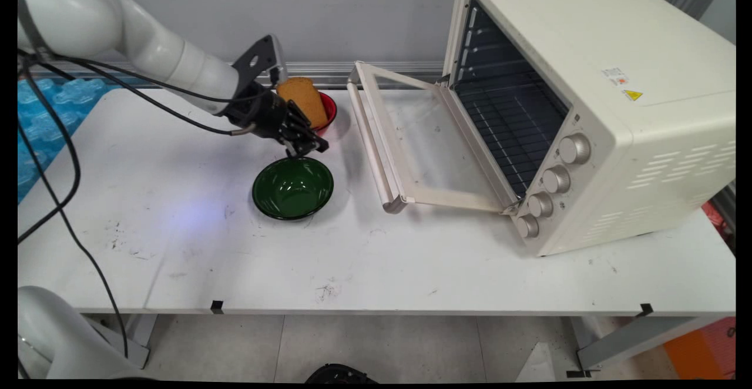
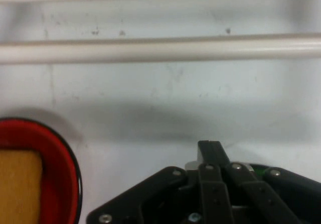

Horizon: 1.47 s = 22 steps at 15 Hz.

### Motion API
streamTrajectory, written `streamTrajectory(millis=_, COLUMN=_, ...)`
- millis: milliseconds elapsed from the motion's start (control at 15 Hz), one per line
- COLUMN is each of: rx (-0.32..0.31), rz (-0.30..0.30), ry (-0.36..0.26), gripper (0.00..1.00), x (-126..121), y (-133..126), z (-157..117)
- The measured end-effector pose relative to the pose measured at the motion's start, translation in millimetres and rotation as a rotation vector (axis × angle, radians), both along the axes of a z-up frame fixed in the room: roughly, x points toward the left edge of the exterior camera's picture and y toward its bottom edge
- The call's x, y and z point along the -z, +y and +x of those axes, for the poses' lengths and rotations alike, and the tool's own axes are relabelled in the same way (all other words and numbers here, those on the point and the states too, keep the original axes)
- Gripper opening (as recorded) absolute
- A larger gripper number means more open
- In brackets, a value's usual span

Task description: Close the oven

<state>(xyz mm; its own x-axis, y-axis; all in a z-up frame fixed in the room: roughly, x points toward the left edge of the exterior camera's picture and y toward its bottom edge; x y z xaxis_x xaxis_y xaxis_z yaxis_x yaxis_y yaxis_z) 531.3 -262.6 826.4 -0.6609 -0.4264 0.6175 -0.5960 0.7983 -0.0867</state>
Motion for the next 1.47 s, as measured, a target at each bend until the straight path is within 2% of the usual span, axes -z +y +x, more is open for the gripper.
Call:
streamTrajectory(millis=533, rx=0.028, rz=-0.063, ry=0.064, gripper=0.00, x=30, y=-21, z=-7)
streamTrajectory(millis=933, rx=0.027, rz=-0.077, ry=0.089, gripper=0.00, x=49, y=-31, z=-10)
streamTrajectory(millis=1467, rx=0.035, rz=-0.089, ry=0.121, gripper=0.00, x=63, y=-42, z=-16)
